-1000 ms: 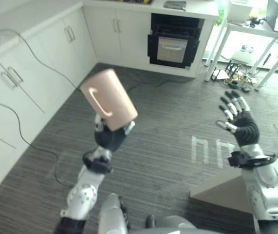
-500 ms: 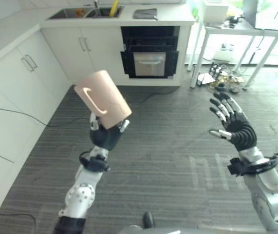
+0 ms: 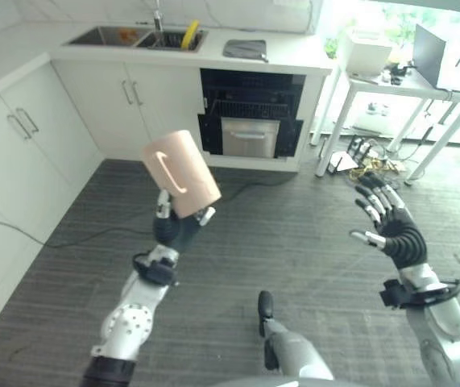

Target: Place the dishes in the dishwasher.

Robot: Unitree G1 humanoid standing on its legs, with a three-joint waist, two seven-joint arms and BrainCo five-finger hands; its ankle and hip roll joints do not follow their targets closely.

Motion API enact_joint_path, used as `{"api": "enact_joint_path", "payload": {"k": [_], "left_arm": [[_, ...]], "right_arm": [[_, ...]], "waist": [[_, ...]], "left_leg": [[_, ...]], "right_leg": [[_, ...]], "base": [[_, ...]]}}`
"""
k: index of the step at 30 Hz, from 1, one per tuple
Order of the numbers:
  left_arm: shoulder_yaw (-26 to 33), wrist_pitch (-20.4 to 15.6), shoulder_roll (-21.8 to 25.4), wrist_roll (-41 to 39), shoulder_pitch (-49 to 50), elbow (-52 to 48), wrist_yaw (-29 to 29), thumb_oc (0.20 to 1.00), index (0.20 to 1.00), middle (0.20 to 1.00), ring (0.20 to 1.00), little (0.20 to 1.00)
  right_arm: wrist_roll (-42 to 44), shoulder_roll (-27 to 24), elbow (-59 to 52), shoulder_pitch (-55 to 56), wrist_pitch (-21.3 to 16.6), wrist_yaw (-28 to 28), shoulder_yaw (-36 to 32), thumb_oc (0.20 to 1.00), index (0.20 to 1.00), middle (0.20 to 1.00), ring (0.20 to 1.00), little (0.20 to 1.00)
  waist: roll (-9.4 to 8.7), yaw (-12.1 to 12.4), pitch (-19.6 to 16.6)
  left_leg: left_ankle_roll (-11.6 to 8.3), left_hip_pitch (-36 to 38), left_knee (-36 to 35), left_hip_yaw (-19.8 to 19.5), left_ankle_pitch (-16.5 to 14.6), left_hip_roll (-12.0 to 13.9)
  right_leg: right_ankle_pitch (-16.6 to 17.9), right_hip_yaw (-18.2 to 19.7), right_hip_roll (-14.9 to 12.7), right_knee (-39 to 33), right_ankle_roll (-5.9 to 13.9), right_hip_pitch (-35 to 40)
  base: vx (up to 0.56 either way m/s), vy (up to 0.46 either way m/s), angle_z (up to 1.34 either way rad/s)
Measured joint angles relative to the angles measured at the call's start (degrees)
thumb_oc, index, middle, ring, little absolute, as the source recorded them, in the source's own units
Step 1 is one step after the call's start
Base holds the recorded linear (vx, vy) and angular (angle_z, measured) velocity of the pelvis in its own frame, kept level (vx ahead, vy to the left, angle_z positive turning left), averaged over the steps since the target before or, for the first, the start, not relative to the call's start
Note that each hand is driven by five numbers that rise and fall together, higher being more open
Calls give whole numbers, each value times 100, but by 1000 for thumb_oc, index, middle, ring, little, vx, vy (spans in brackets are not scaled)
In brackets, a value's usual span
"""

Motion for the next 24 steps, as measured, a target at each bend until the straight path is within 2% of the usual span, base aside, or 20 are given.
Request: {"api": "enact_joint_path", "payload": {"k": [1, 2, 3, 5, 6, 8, 9, 10, 11, 12, 13, 14, 15, 16, 18, 19, 20, 22, 23, 24], "left_arm": [[-14, 6, -73, 2, 15, -13, -36, 200, 200, 200, 200, 200], [-8, 5, -167, 2, 21, 2, -29, 200, 200, 200, 200, 200], [95, 3, -198, -8, 24, -115, -15, 200, 200, 200, 200, 200], [213, 4, -242, -13, 26, -262, -29, 200, 200, 200, 200, 200], [257, 7, -235, -16, -20, -261, -35, 200, 200, 200, 200, 200], [303, 2, -234, -40, -75, -289, -36, 200, 200, 200, 200, 200], [298, 12, -232, -51, -71, -293, -36, 200, 200, 200, 200, 200], [282, 26, -223, -51, -32, -296, -36, 200, 200, 200, 200, 200], [282, 26, -220, -50, -2, -296, -36, 200, 200, 200, 200, 200], [293, 22, -218, -49, 29, -319, -104, 200, 200, 200, 200, 200], [294, 25, -148, -49, 168, -313, -145, 200, 200, 200, 200, 200], [323, 26, -5, -70, 168, -243, -212, 200, 200, 200, 200, 200], [340, 31, 61, -81, 230, -103, -303, 200, 200, 200, 200, 200], [377, 7, 149, -86, 312, 87, -384, 200, 200, 200, 200, 200], [473, -26, 38, -155, 587, 84, -398, 200, 200, 200, 200, 200], [473, -29, -78, -228, 603, 46, -470, 200, 200, 200, 200, 200], [465, -46, -150, -229, 591, -27, -495, 200, 200, 200, 200, 200], [462, -51, -149, -230, 412, -139, -474, 200, 200, 200, 200, 200], [454, -52, -162, -229, 285, -138, -443, 200, 200, 200, 200, 200], [446, -71, -183, -229, 162, -154, -431, 200, 200, 200, 200, 200]], "right_arm": [[6, -94, 69, -169, 5, -32, 51, 1000, 1000, 1000, 1000, 1000], [6, -168, 102, -304, 28, -78, 60, 1000, 1000, 1000, 1000, 1000], [18, -171, 194, -664, 147, -144, 124, 1000, 1000, 1000, 1000, 1000], [19, -169, 186, -866, 149, -152, 130, 1000, 1000, 1000, 1000, 1000], [21, -168, 184, -920, 124, -156, 105, 1000, 1000, 1000, 1000, 1000], [21, -166, 180, -884, 120, -153, 88, 1000, 1000, 1000, 1000, 1000], [21, -129, 181, -853, 123, -149, 107, 1000, 1000, 1000, 1000, 1000], [19, -106, 180, -820, 125, -139, 129, 1000, 1000, 1000, 1000, 1000], [20, -84, 178, -822, 123, -134, 123, 1000, 1000, 1000, 1000, 1000], [19, 59, 181, -798, 109, -98, 31, 1000, 1000, 1000, 1000, 1000], [19, 229, 201, -796, 111, -86, -73, 1000, 1000, 1000, 1000, 1000], [20, 158, 250, -797, 107, -81, -112, 1000, 1000, 1000, 1000, 1000], [21, 50, 343, -757, 96, -55, -159, 1000, 1000, 1000, 1000, 1000], [23, -143, 435, -655, 114, 15, -291, 1000, 1000, 1000, 1000, 1000], [70, -166, 452, -584, 126, 46, -382, 1000, 1000, 1000, 1000, 1000], [73, -185, 449, -633, 130, 74, -363, 1000, 1000, 1000, 1000, 1000], [72, -254, 428, -714, 145, 132, -300, 1000, 1000, 1000, 1000, 1000], [120, -268, 243, -790, 222, 213, -336, 1000, 1000, 1000, 1000, 1000], [123, -274, 119, -741, 243, 236, -334, 1000, 1000, 1000, 1000, 1000], [122, -314, -43, -678, 242, 246, -306, 1000, 1000, 1000, 1000, 1000]], "waist": [[98, 45, -20], [348, 111, -43], [513, 233, -48], [481, 300, -37], [419, 263, -44], [333, 242, -24], [231, 244, 21], [87, 234, 67], [22, 228, 68], [-106, 206, 121], [-91, 210, 138], [-19, 191, 138], [79, 125, 113], [185, 104, 113], [267, 282, 137], [310, 365, 138], [325, 434, 134], [269, 419, 125], [245, 393, 115], [392, 379, 66]], "left_leg": [[-138, 234, -13, -92, -73, 107], [-225, 276, 72, -105, -96, 258], [-444, 135, 566, -31, 34, 406], [-655, -199, 1484, 67, 99, 498], [-712, -447, 2051, 103, 155, 676], [-1033, -1163, 3269, 403, 417, 1134], [-1053, -1705, 3980, 494, 427, 1384], [-1048, -2149, 4387, 411, 425, 1470], [-1051, -2383, 4474, 357, 425, 1471], [-850, -3005, 4563, 354, 437, 1535], [-734, -3400, 3031, 810, 573, 1758], [-644, -3245, 1894, 1139, 786, 1751], [-647, -3088, 1019, 1361, 903, 1641], [-647, -2825, -361, 1384, 997, 1344], [-579, -2809, -502, 869, 1280, 1110], [-543, -2825, -475, 820, 1385, 1033], [-432, -2828, -474, 821, 1465, 994], [-318, -2622, -471, 949, 1456, 793], [-32, -2462, -475, 1029, 1416, 661], [109, -2250, -506, 966, 1323, 658]], "right_leg": [[659, 68, 143, -222, -327, 264], [891, 54, 311, -414, -527, 446], [943, 135, 477, -777, -597, 715], [865, 255, 502, -968, -714, 1009], [634, 219, 528, -984, -800, 1210], [385, 196, 625, -976, -955, 1349], [339, 228, 684, -970, -952, 1447], [306, 257, 683, -981, -961, 1567], [247, 326, 681, -1012, -998, 1652], [53, 415, 666, -1128, -1009, 1838], [-46, 385, 714, -1197, -901, 2222], [-251, 369, 715, -1196, -704, 2397], [-356, 400, 715, -1197, -531, 2437], [-489, 406, 678, -1194, -296, 2490], [-495, 693, 672, -1194, -303, 2694], [-585, 796, 677, -1194, -178, 2807], [-616, 837, 682, -1194, -159, 2889], [-735, 874, 533, -1192, 20, 3056], [-766, 809, 415, -1186, 58, 3136], [-837, 763, 445, -1076, 160, 3156]], "base": [[207, -248, 34], [210, -261, -4], [159, -235, -29], [155, -287, -25], [126, -276, 7], [102, -219, 0], [118, -204, -25], [131, -124, -30], [168, -81, -30], [263, 164, -33], [480, 501, -29], [589, 634, -11], [528, 575, 14], [403, 402, 17], [316, 352, -32], [267, 357, -69], [410, 611, -77], [343, 547, -62], [177, 296, -41], [318, 516, -23]]}}
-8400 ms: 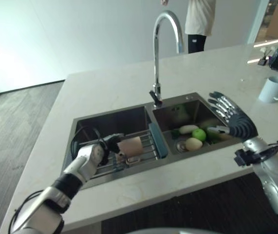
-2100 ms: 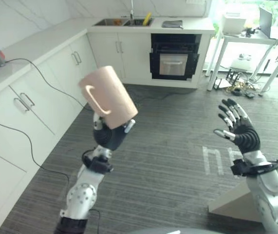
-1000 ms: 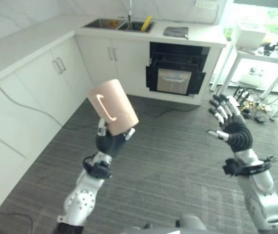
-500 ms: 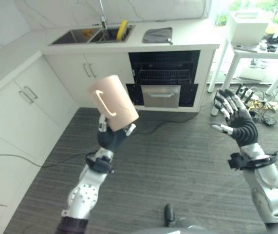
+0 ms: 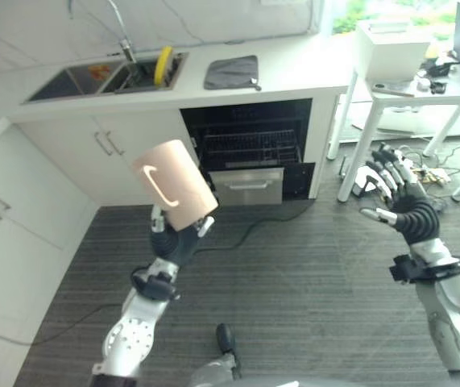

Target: Place the dishes in the dishwasher.

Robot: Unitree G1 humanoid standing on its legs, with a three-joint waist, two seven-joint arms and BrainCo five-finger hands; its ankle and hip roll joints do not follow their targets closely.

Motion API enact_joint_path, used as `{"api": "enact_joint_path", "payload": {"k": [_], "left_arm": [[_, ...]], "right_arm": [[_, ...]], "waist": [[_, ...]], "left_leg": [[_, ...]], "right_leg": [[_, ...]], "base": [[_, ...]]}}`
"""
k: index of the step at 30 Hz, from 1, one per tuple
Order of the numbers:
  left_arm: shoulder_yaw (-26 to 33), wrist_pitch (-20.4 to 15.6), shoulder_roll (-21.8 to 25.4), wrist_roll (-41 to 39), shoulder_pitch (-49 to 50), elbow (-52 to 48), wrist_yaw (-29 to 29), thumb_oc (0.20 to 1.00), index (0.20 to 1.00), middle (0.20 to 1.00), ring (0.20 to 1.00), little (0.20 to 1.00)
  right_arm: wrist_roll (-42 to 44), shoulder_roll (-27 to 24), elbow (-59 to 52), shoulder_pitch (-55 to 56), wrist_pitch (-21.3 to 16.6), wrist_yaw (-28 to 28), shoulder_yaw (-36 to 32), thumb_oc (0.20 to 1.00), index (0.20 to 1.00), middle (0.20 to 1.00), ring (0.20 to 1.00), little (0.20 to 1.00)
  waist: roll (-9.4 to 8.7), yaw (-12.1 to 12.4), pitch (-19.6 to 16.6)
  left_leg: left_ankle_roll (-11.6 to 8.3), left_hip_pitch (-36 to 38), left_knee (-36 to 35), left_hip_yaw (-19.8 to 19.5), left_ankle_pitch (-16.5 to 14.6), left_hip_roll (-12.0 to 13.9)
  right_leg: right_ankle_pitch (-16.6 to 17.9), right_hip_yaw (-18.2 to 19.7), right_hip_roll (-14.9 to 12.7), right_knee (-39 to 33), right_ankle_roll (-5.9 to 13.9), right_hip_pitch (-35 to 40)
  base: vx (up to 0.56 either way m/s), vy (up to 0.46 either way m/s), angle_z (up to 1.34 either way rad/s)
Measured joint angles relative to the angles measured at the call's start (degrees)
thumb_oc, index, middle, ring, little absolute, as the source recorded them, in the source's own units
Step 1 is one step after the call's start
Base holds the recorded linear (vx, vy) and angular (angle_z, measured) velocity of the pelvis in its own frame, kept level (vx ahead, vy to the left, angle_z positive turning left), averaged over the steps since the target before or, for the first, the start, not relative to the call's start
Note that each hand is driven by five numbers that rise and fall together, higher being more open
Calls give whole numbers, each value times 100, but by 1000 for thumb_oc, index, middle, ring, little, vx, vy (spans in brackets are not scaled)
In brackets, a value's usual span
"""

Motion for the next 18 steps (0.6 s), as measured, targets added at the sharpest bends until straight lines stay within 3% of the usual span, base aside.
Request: {"api": "enact_joint_path", "payload": {"k": [1, 2, 3, 6, 9, 10, 11, 12, 13, 14, 17, 18], "left_arm": [[-34, -2, -46, 2, -160, 3, 34, 200, 200, 200, 200, 200], [-91, 3, -133, 8, -213, 2, 79, 200, 200, 200, 200, 200], [-146, 6, -173, 27, -234, -6, 121, 200, 200, 200, 200, 200], [-166, 20, -11, 291, -229, -43, 131, 200, 200, 200, 200, 200], [-217, 53, 291, 686, -188, -64, 192, 200, 200, 200, 200, 200], [-208, 55, 306, 689, -142, -92, 241, 200, 200, 200, 200, 200], [-218, 75, 248, 685, -135, -109, 294, 200, 200, 200, 200, 200], [-262, 85, 228, 680, -148, -79, 330, 200, 200, 200, 200, 200], [-301, 64, 744, 680, -366, -226, 329, 200, 200, 200, 200, 200], [-153, 57, 683, 687, -81, -103, 380, 200, 200, 200, 200, 200], [-322, 22, 409, 897, -92, 191, 427, 200, 200, 200, 200, 200], [-460, 15, 332, 1009, -184, 232, 427, 200, 200, 200, 200, 200]], "right_arm": [[-7, 30, -71, 172, 0, -6, 4, 1000, 1000, 1000, 1000, 1000], [-14, 29, -104, 253, 0, -56, 16, 1000, 1000, 1000, 1000, 1000], [-19, 53, -127, 267, -1, -104, 103, 1000, 1000, 1000, 1000, 1000], [-119, 62, -376, 363, -2, -106, 218, 1000, 1000, 1000, 1000, 1000], [-197, 69, -377, 534, 2, -64, 223, 1000, 1000, 1000, 1000, 1000], [-242, 66, -379, 565, 0, -47, 224, 1000, 1000, 1000, 1000, 1000], [-242, 26, -371, 568, -3, -39, 224, 1000, 1000, 1000, 1000, 1000], [-239, 27, -243, 564, -4, -13, 273, 1000, 1000, 1000, 1000, 1000], [-234, 175, -84, 426, -19, -11, 100, 1000, 1000, 1000, 1000, 1000], [-234, 228, 168, 226, 81, 2, 273, 1000, 1000, 1000, 1000, 1000], [-232, 238, 159, 218, 87, -21, 332, 1000, 1000, 1000, 1000, 1000], [-233, 241, 175, 149, 98, -28, 456, 1000, 1000, 1000, 1000, 1000]], "waist": [[-23, -65, 2], [10, -84, 0], [37, -68, -1], [-104, 28, -86], [-57, 162, -66], [-27, 144, -58], [92, 82, -52], [25, 85, -13], [-638, 62, -9], [-754, 162, -11], [-481, -67, 52], [-383, -165, 97]], "left_leg": [[247, 224, 4, -77, 430, -159], [313, 365, 7, -154, 309, -231], [252, 504, 37, -244, 325, -272], [284, 651, 41, -446, 236, -725], [347, 932, 42, -441, -18, -723], [355, 1065, 41, -391, -91, -724], [-20, 1126, 40, -345, -337, -638], [-1589, 1031, 469, -188, -943, -439], [49, 320, 1828, -658, -1531, -341], [26, 637, 1630, -417, -1423, -452], [52, 1117, 1077, -440, -1255, -440], [49, 1298, 953, -461, -1255, -421]], "right_leg": [[-286, -188, -142, 516, 156, 23], [-394, -396, -233, 1212, 221, -196], [-547, -532, -353, 2089, 232, -499], [-809, -543, -1113, 3404, 315, -1404], [-671, -435, -1170, 4333, 536, -2248], [-667, -482, -1151, 4536, 494, -2502], [-608, -679, -1035, 4323, 396, -2672], [-317, -808, -737, 3170, -33, -2692], [311, -587, -1462, 2152, 452, -3087], [452, -573, -1534, 1649, 489, -3103], [1006, -785, -1396, 643, 463, -2997], [1314, -781, -1353, 434, 348, -2993]], "base": [[320, 522, 1], [291, 467, 26], [154, 253, 26], [176, 273, 32], [179, 199, 9], [187, 0, -16], [190, -51, -18], [261, -151, 0], [254, -184, -48], [270, -211, -48], [227, -227, -19], [301, -340, 2]]}}
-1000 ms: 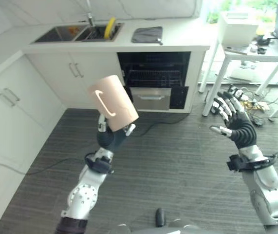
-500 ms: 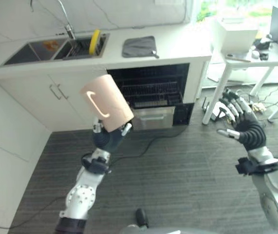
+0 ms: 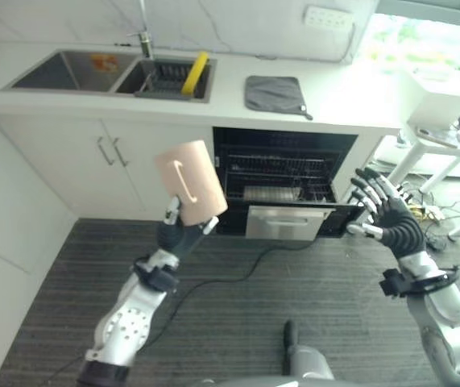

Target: Place the dishes in the dishwasher.

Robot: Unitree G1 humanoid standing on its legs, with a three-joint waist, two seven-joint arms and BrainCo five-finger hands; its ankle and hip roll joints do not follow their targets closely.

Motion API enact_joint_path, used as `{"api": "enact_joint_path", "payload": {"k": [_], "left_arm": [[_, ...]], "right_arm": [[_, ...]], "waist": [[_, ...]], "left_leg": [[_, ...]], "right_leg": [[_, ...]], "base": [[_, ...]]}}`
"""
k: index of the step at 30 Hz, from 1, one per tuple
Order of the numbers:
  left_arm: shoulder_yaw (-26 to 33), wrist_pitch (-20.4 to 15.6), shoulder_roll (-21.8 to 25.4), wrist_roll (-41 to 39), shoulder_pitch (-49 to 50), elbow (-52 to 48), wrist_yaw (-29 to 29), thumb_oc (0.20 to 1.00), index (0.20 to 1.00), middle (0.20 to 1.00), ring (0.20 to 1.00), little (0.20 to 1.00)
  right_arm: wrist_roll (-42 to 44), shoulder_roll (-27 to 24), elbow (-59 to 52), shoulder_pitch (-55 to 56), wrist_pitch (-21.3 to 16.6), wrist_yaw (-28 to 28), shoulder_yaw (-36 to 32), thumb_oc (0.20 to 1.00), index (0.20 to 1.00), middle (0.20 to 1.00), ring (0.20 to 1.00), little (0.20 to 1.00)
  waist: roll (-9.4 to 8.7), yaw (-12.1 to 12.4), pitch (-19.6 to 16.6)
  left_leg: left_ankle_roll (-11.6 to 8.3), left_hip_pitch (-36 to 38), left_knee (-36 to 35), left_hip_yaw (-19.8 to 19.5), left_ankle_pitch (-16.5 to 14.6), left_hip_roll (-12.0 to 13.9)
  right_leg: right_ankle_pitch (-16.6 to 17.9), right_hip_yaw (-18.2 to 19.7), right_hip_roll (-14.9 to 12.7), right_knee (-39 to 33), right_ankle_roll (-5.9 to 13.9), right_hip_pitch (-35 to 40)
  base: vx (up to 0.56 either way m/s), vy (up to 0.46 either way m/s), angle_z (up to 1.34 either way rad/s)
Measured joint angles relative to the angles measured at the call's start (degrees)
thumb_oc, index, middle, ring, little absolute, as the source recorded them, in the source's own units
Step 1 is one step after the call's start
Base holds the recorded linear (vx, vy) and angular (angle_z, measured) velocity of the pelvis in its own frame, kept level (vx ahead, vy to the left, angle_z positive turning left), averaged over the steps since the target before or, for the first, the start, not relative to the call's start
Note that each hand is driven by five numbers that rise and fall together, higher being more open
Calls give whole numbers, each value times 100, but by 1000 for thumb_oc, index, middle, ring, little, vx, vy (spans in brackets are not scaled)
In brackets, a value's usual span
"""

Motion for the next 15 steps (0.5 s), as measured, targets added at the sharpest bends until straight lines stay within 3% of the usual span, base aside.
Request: {"api": "enact_joint_path", "payload": {"k": [2, 3, 4, 5, 6, 8, 10, 11, 12, 13, 14, 15], "left_arm": [[-135, 0, -114, 177, -176, -5, -9, 200, 200, 200, 200, 200], [-142, 2, -96, 194, -195, -12, -23, 200, 200, 200, 200, 200], [-130, 0, -93, 200, -173, -3, -30, 200, 200, 200, 200, 200], [-127, 1, -191, 234, -79, -38, -22, 200, 200, 200, 200, 200], [-113, 10, -178, 241, -75, -146, -22, 200, 200, 200, 200, 200], [53, 11, -219, 234, -76, -294, -15, 200, 200, 200, 200, 200], [197, 16, -165, 217, -92, -365, 8, 200, 200, 200, 200, 200], [278, 21, -162, 168, -61, -390, 50, 200, 200, 200, 200, 200], [276, 94, -145, 115, -45, -389, 80, 200, 200, 200, 200, 200], [254, 111, -140, 115, -36, -389, 80, 200, 200, 200, 200, 200], [264, 118, -143, 112, 18, -399, 71, 200, 200, 200, 200, 200], [270, 114, -151, 104, 107, -430, 52, 200, 200, 200, 200, 200]], "right_arm": [[-3, 3, 1, -62, 9, 12, 102, 1000, 1000, 1000, 1000, 1000], [-2, -4, 48, -67, 19, 14, 144, 1000, 1000, 1000, 1000, 1000], [-3, -62, 56, -56, 15, 17, 156, 1000, 1000, 1000, 1000, 1000], [-7, -152, 128, -146, 20, 5, 158, 1000, 1000, 1000, 1000, 1000], [-8, -259, 109, -183, 24, 3, 160, 1000, 1000, 1000, 1000, 1000], [1, -374, 92, -402, 27, 5, 163, 1000, 1000, 1000, 1000, 1000], [8, -363, 59, -531, 24, 1, 110, 1000, 1000, 1000, 1000, 1000], [8, -285, 36, -498, 32, 6, 107, 1000, 1000, 1000, 1000, 1000], [13, -185, 45, -394, 35, 2, 94, 1000, 1000, 1000, 1000, 1000], [12, -202, 54, -350, 51, 4, 79, 1000, 1000, 1000, 1000, 1000], [13, -145, 34, -248, 71, 31, 21, 1000, 1000, 1000, 1000, 1000], [13, -24, -9, -72, 104, 35, -94, 1000, 1000, 1000, 1000, 1000]], "waist": [[147, -118, 28], [202, -224, 39], [209, -231, 22], [463, -172, 4], [492, -105, 8], [458, 19, 17], [306, 20, 10], [228, 61, -3], [4, 42, -41], [-26, 58, -36], [-64, 94, -56], [-228, 112, -56]], "left_leg": [[-170, 311, -192, -93, -41, 113], [-407, 567, -201, -172, -121, 256], [-618, 803, -196, -171, -159, 348], [-880, 919, -181, -128, -56, 623], [-1301, 924, -10, -97, 245, 785], [-1435, 859, 479, 81, 545, 1020], [-1421, 788, 1003, 170, 980, 1297], [-1536, 613, 1519, 144, 1114, 1540], [-1477, 37, 2153, 17, 1094, 1724], [-1494, -202, 2162, -8, 1155, 1756], [-1469, -511, 2685, -30, 1573, 1797], [-1438, -1088, 3521, -191, 1817, 1806]], "right_leg": [[494, -4, 128, -375, -160, 86], [696, -65, 314, -577, -312, 450], [742, -89, 369, -555, -283, 782], [623, -112, 637, -456, -296, 875], [420, -197, 750, -398, -399, 997], [192, -219, 964, -410, -643, 1222], [-173, -196, 1225, -421, -862, 1521], [-258, -168, 1388, -464, -980, 1658], [-506, -165, 1443, -415, -1261, 1746], [-548, -160, 1468, -365, -1300, 1747], [-708, -102, 1506, -330, -1418, 1763], [-685, -100, 1404, -459, -1286, 1900]], "base": [[294, -378, 28], [286, -437, 57], [303, -470, 36], [273, -410, 16], [232, -351, -3], [261, -406, -9], [286, -445, -9], [287, -449, -6], [324, -458, -14], [238, -280, -8], [172, -114, -9], [139, 84, -6]]}}
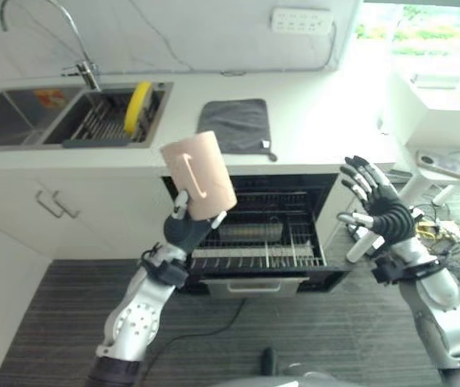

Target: Place the dishes in the dishwasher.

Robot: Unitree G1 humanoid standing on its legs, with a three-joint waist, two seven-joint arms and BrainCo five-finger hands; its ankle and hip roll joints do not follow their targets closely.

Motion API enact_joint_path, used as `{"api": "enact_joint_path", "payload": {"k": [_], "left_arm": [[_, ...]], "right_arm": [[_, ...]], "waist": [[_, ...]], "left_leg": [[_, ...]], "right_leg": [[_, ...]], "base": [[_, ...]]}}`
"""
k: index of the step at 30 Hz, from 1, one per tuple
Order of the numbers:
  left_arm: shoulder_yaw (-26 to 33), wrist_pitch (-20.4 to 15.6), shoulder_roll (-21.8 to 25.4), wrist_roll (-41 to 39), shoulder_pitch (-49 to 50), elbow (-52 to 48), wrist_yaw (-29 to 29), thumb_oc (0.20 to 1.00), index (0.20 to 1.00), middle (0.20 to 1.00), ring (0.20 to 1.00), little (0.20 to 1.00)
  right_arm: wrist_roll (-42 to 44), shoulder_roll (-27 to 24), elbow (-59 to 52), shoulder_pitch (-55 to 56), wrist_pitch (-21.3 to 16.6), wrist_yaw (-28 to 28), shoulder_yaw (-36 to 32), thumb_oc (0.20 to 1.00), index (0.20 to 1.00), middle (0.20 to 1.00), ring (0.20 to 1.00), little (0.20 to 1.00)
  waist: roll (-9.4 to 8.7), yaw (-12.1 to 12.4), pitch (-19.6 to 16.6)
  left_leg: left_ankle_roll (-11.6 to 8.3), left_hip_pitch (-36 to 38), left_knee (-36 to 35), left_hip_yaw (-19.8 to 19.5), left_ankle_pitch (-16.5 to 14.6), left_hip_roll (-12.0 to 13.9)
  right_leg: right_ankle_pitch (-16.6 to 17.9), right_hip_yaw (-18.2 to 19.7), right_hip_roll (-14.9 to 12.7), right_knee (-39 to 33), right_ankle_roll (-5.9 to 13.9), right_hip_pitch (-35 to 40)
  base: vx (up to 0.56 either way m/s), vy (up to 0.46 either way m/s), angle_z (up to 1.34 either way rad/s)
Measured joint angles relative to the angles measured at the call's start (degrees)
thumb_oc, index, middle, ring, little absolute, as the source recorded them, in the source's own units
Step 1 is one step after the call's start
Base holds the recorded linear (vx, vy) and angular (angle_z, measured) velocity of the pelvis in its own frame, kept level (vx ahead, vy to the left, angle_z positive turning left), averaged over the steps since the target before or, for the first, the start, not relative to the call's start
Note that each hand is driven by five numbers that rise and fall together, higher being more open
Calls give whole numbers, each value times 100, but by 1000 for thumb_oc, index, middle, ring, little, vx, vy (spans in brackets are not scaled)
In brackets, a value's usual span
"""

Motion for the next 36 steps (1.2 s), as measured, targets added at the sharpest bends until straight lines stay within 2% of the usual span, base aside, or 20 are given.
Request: {"api": "enact_joint_path", "payload": {"k": [1, 2, 3, 4, 5, 7, 9, 11, 12, 13, 14, 17, 19, 24, 30, 31, 33, 34, 35, 36], "left_arm": [[-19, 3, -57, -6, 45, 11, -2, 200, 200, 200, 200, 200], [-22, 4, -34, -45, 37, 7, -43, 200, 200, 200, 200, 200], [-27, 0, -12, -168, 18, 10, -105, 200, 200, 200, 200, 200], [-25, -6, 1, -219, -18, 12, -126, 200, 200, 200, 200, 200], [-24, -14, 10, -219, 0, 17, -125, 200, 200, 200, 200, 200], [-52, -88, -10, -227, 15, 36, -132, 200, 200, 200, 200, 200], [-60, -107, -18, -245, -83, -28, -230, 200, 200, 200, 200, 200], [-68, -101, -170, -235, -45, 16, -249, 200, 200, 200, 200, 200], [-84, -104, -248, -235, -76, 78, -249, 200, 200, 200, 200, 200], [-106, -111, -269, -231, -104, 116, -243, 200, 200, 200, 200, 200], [-59, -160, -230, -222, -89, 153, -237, 200, 200, 200, 200, 200], [-19, -163, 23, -150, 20, 105, -224, 200, 200, 200, 200, 200], [-29, -199, 144, 110, 13, 98, -219, 200, 200, 200, 200, 200], [-173, -191, 206, 561, 4, 101, -246, 200, 200, 200, 200, 200], [-576, -2, 319, 948, -132, 114, -640, 200, 200, 200, 200, 200], [-714, 12, 348, 980, -230, 214, -700, 200, 200, 200, 200, 200], [-973, 210, 392, 1173, -490, 444, -802, 200, 200, 200, 200, 200], [-967, 240, 416, 1182, -487, 444, -887, 200, 200, 200, 200, 200], [-951, 238, 515, 1194, -482, 444, -966, 200, 200, 200, 200, 200], [-952, 239, 651, 1197, -477, 441, -1013, 200, 200, 200, 200, 200]], "right_arm": [[-1, 55, 9, -13, 51, -29, -34, 1000, 1000, 1000, 1000, 1000], [-2, 32, 17, -115, 41, -25, -26, 1000, 1000, 1000, 1000, 1000], [-2, -128, 32, -189, 34, -83, -33, 1000, 1000, 1000, 1000, 1000], [-5, -267, 62, -219, 39, -137, -40, 1000, 1000, 1000, 1000, 1000], [-6, -282, 65, -207, 47, -145, -2, 1000, 1000, 1000, 1000, 1000], [-5, -319, 2, -94, 25, -117, -22, 1000, 1000, 1000, 1000, 1000], [-1, -322, -191, 327, 15, -62, -448, 1000, 1000, 1000, 1000, 1000], [-4, -277, -222, 600, 33, 8, -476, 1000, 1000, 1000, 1000, 1000], [-5, -227, -202, 575, 36, 12, -384, 1000, 1000, 1000, 1000, 1000], [-11, -211, -227, 567, 37, 53, -307, 1000, 1000, 1000, 1000, 1000], [-12, -114, -308, 424, 38, 88, -300, 1000, 1000, 1000, 1000, 1000], [-13, -119, -393, 412, 82, 102, -282, 1000, 1000, 1000, 1000, 1000], [-2, -119, -380, 355, 185, 103, -254, 1000, 1000, 1000, 1000, 1000], [249, -117, -234, 156, 392, 204, -148, 1000, 1000, 1000, 1000, 1000], [900, -172, -166, 103, 803, 517, -78, 1000, 1000, 1000, 1000, 1000], [1027, -173, -147, 102, 829, 540, -47, 1000, 1000, 1000, 1000, 1000], [1153, -160, -119, 79, 955, 613, 168, 1000, 1000, 1000, 1000, 1000], [1231, -161, -106, 70, 1000, 684, 240, 1000, 1000, 1000, 1000, 1000], [1241, -161, -42, 11, 1050, 751, 335, 1000, 1000, 1000, 1000, 1000], [1241, -172, 31, -55, 1058, 826, 397, 1000, 1000, 1000, 1000, 1000]], "waist": [[-58, 0, 9], [15, -7, 5], [232, -95, 23], [460, -73, 73], [525, -23, 80], [433, -48, 58], [366, -321, 50], [560, -383, 22], [638, -368, 43], [670, -382, 62], [514, -317, 25], [525, -107, 23], [497, -73, 17], [454, -54, 11], [419, -64, -23], [429, -99, -32], [433, -264, -93], [376, -290, -167], [302, -261, -245], [292, -246, -269]], "left_leg": [[250, -397, -26, 115, -698, -62], [355, -558, -888, 410, -933, -193], [354, -588, -2935, 804, -889, -446], [392, -661, -3976, 836, -682, -631], [433, -709, -4192, 827, -530, -682], [567, -574, -3926, 574, -505, -896], [579, -199, -3608, 542, -514, -1037], [1238, 465, -4174, 485, -200, -1028], [1256, 599, -4378, 346, -193, -944], [1285, 585, -4386, 137, -245, -983], [1038, 545, -4389, 44, -412, -1188], [1069, 524, -4388, 59, -437, -1338], [1069, 538, -4388, 61, -437, -1398], [1066, 631, -4426, 64, -463, -1403], [1074, 614, -4426, 50, -485, -1403], [1082, 618, -4425, -37, -480, -1401], [1117, 647, -4419, -275, -433, -1376], [1094, 640, -4388, -274, -395, -1382], [1078, 627, -4388, -230, -385, -1396], [1037, 623, -4388, -226, -358, -1366]], "right_leg": [[63, -26, -116, -91, 103, 124], [0, -33, -152, -91, 213, 162], [-84, -55, -129, -92, 346, 212], [-102, -70, -48, -91, 371, 273], [-106, -22, -18, -91, 372, 354], [-281, -134, -136, -95, 297, 567], [-358, -112, -250, -82, 415, 642], [-560, -163, -120, 400, 722, 574], [-754, -140, -105, 1083, 885, 266], [-1013, -71, -252, 1135, 999, 40], [-447, -37, -624, 627, 1103, 11], [-270, -12, -747, 341, 1206, 124], [-194, -33, -794, 199, 1244, 223], [-105, -40, -780, 16, 1243, 422], [-55, -4, -766, -2, 1238, 419], [-62, 54, -717, 61, 1229, 412], [-244, 608, -729, 423, 1268, 345], [-320, 709, -799, 395, 1324, 340], [-353, 680, -816, 215, 1297, 377], [-206, 634, -783, -47, 1286, 503]], "base": [[156, 196, -8], [152, 223, -2], [117, 274, -6], [90, 256, -16], [89, 278, -46], [81, 175, -48], [109, 206, -5], [51, 146, 30], [22, 82, 55], [31, 125, 66], [26, 101, 47], [5, 48, 10], [6, 23, 5], [0, 0, 0], [-3, -16, 0], [-8, -83, 32], [-28, -155, 52], [-60, -200, 19], [-66, -163, -2], [-56, -178, -11]]}}
